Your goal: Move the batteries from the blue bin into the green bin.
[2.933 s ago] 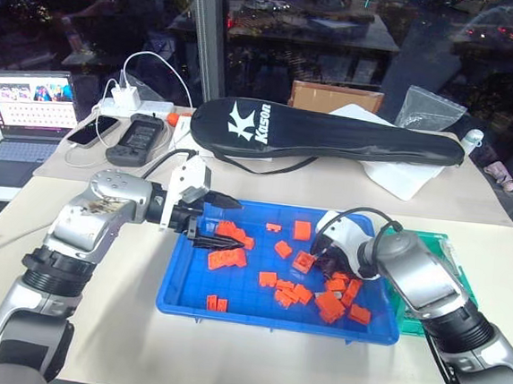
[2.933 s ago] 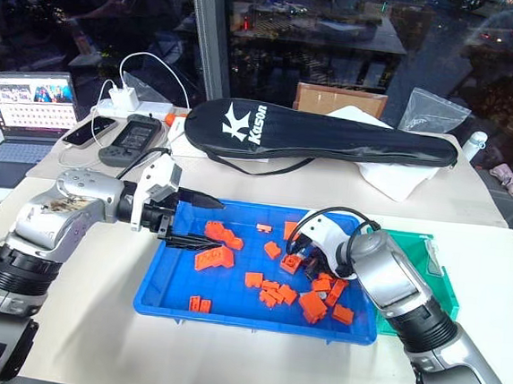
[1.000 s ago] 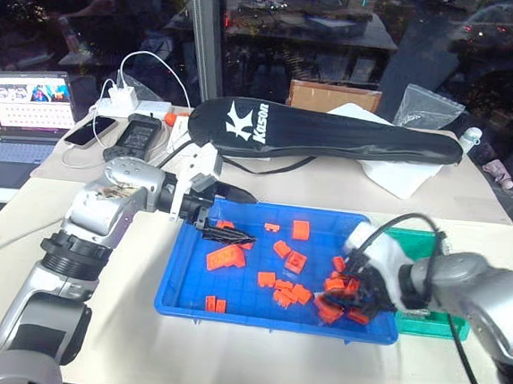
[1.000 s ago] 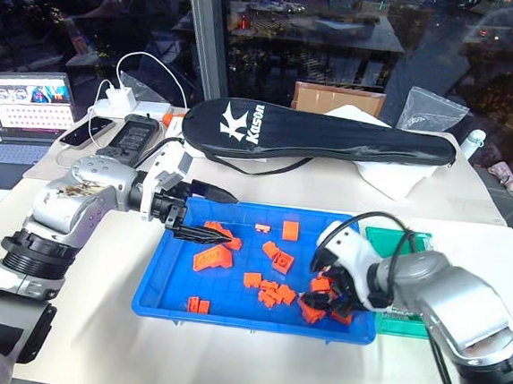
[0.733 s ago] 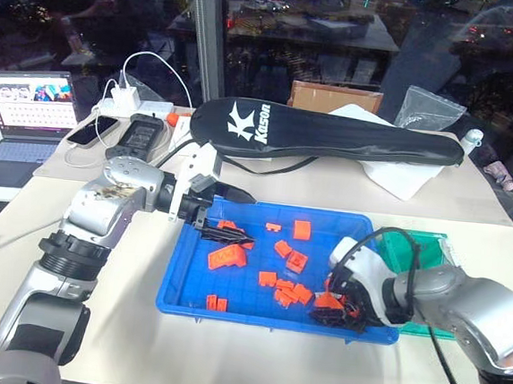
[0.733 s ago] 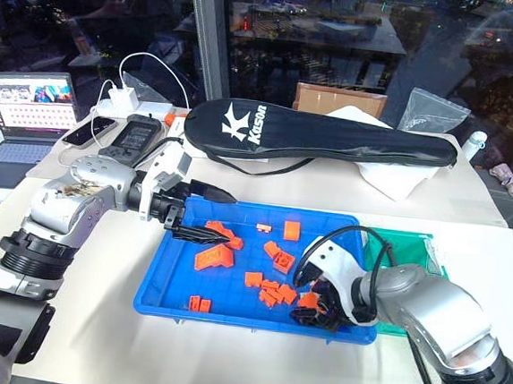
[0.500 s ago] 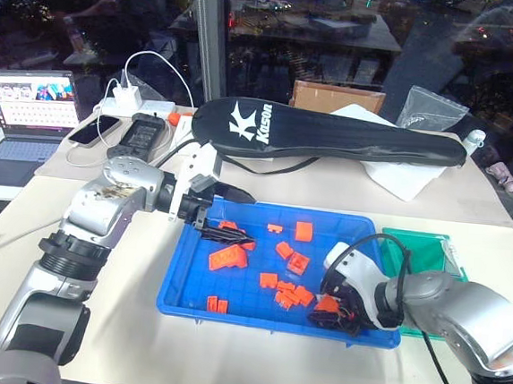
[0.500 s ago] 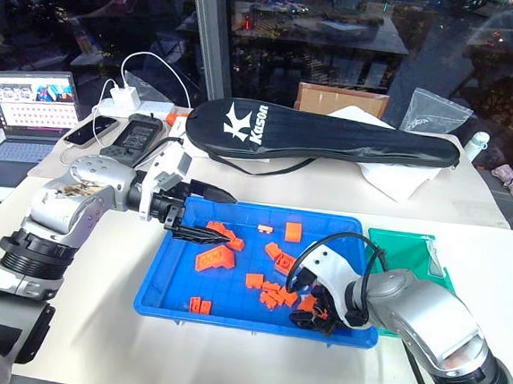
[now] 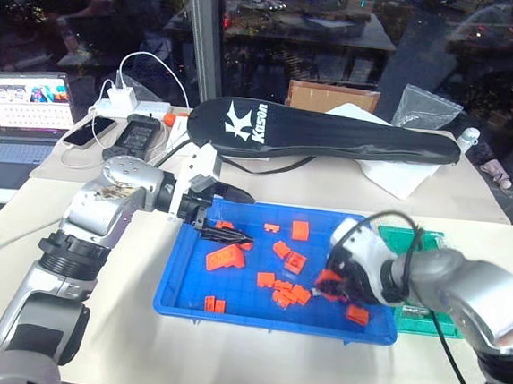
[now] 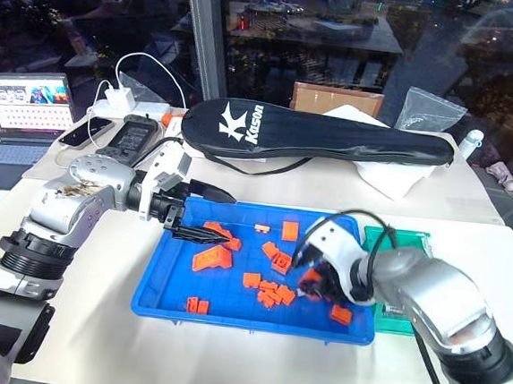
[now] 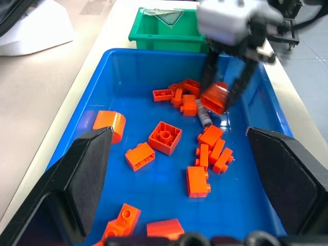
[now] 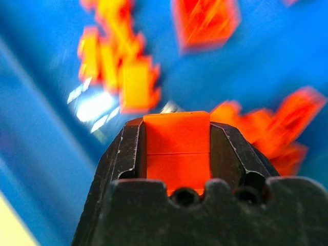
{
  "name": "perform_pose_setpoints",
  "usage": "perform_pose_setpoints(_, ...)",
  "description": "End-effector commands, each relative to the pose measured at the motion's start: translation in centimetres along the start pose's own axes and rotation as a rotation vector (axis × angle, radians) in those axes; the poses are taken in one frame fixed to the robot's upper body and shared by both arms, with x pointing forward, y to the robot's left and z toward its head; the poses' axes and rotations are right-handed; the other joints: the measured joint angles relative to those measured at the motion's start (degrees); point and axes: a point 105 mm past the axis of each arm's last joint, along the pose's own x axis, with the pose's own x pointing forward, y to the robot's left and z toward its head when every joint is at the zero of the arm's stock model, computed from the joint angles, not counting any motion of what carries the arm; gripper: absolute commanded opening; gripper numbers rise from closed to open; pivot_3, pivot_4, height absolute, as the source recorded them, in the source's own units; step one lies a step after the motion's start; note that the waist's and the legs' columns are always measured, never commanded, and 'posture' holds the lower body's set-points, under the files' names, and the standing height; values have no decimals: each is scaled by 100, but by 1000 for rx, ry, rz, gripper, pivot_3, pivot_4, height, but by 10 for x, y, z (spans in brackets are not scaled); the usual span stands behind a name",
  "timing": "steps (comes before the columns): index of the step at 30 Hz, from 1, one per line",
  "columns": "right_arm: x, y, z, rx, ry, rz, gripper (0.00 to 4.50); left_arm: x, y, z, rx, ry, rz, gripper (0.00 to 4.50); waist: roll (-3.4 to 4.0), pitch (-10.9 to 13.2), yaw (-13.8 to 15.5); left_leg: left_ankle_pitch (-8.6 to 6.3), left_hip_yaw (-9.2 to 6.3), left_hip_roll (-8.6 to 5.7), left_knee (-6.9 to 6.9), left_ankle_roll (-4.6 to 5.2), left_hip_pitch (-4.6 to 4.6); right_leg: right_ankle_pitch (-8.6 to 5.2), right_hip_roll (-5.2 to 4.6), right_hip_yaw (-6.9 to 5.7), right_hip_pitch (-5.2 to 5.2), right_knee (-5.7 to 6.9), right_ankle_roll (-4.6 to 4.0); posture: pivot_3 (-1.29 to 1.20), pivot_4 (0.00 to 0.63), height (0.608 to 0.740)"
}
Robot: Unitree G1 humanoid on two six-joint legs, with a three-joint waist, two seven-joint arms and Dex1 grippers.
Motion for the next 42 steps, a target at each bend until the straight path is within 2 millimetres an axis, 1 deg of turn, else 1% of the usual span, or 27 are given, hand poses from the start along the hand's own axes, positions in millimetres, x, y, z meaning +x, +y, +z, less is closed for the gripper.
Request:
perform_pose_setpoints(1,3,-38,11,-7,-54,-187,1464,-2,-1,9,54,-5,4,4500,0,0,13,0,0,0,1,0,-2,0,0,0,1,-2,0,0,150,731)
perform_pose_setpoints(3,9,-51,15,-16,-74,-239,1464,-2,-2,9,54,-6,4,4500,0,0,29,0,0,-1,3,0,-7,1,-1,0,0,-6,-2,0,150,731)
perform_pose_setpoints(5,13,-57,20,-25,-94,-262,2469,-2,-2,9,55,-6,6,4500,0,0,32,0,0,-1,3,0,-8,2,-1,0,-2,-6,-3,0,150,731)
perform_pose_setpoints(7,14,-62,22,-48,-99,-293,3103,-2,-2,9,56,-6,9,4500,1,0,32,0,0,-1,-1,0,-7,3,-1,0,-3,-3,-5,0,150,731)
perform_pose_setpoints(10,10,-60,22,-44,-106,-263,4022,-3,-2,8,54,-6,15,4500,1,0,33,0,0,-1,0,0,-8,4,0,0,-3,-3,-7,0,150,731)
perform_pose_setpoints(11,9,-58,21,-44,-106,-253,4389,-3,-2,8,53,-7,16,4500,1,0,35,0,0,-1,0,0,-7,4,0,0,-2,-3,-7,0,150,731)
perform_pose_setpoints(12,5,-58,20,-45,-104,-234,4480,-3,-3,8,52,-6,16,4500,1,0,40,0,0,-1,0,0,-7,4,0,0,-2,-3,-7,0,150,731)
perform_pose_setpoints(14,-7,-54,17,-62,-94,-168,4480,-3,-3,8,50,-5,15,4500,2,1,63,0,0,-1,0,0,-8,4,0,0,-2,-2,-7,0,150,731)
perform_pose_setpoints(16,-19,-48,14,-143,-88,-94,4480,-3,-4,8,49,-5,14,4500,2,1,91,0,0,-1,2,0,-10,4,-1,0,-1,-4,-7,0,150,731)
perform_pose_setpoints(18,-29,-28,12,-264,-97,49,4480,-2,-3,7,50,-4,11,4500,2,2,104,0,0,-2,2,0,-12,2,-1,-1,0,-8,-3,0,150,731)
perform_pose_setpoints(19,-32,-22,9,-296,-86,92,4480,-2,-3,7,51,-4,10,4500,2,2,97,0,0,-2,2,0,-10,0,-1,-2,3,-10,0,0,150,731)
perform_pose_setpoints(21,-33,-17,1,-364,-50,127,4480,-1,-2,7,54,-4,9,4500,2,2,71,0,0,-1,-1,0,-5,-10,-1,-2,4,-11,17,0,150,731)
perform_pose_setpoints(23,-31,-11,-9,-401,-14,171,4480,0,-1,7,63,-1,12,4500,2,2,30,0,0,-1,-1,0,1,-10,-1,-1,5,-8,17,0,150,731)
perform_pose_setpoints(26,-25,6,-27,-443,37,266,4480,0,-2,6,66,7,11,4500,2,2,1,0,0,-1,2,0,3,-11,-1,-1,6,-5,18,0,150,731)
perform_pose_setpoints(27,-24,8,-30,-447,50,282,4480,0,-2,6,65,7,11,4500,2,2,-6,0,0,-1,3,0,3,-11,-1,-1,6,-5,18,0,150,731)
perform_pose_setpoints(30,-18,6,-37,-484,79,280,4480,-1,-2,7,60,-1,15,4500,2,2,-20,0,0,-1,4,0,0,-11,-1,-1,5,-5,18,0,150,731)
perform_pose_setpoints(34,-12,8,-43,-528,100,296,4480,-2,-3,8,59,-2,18,4500,2,2,-27,0,0,-1,4,0,1,-11,-1,-1,5,-5,18,0,150,731)
perform_pose_setpoints(42,2,10,-46,-525,106,318,4480,-3,0,9,63,-4,40,4500,2,2,-30,0,0,-1,6,0,0,-10,-1,-1,6,-5,18,0,150,731)
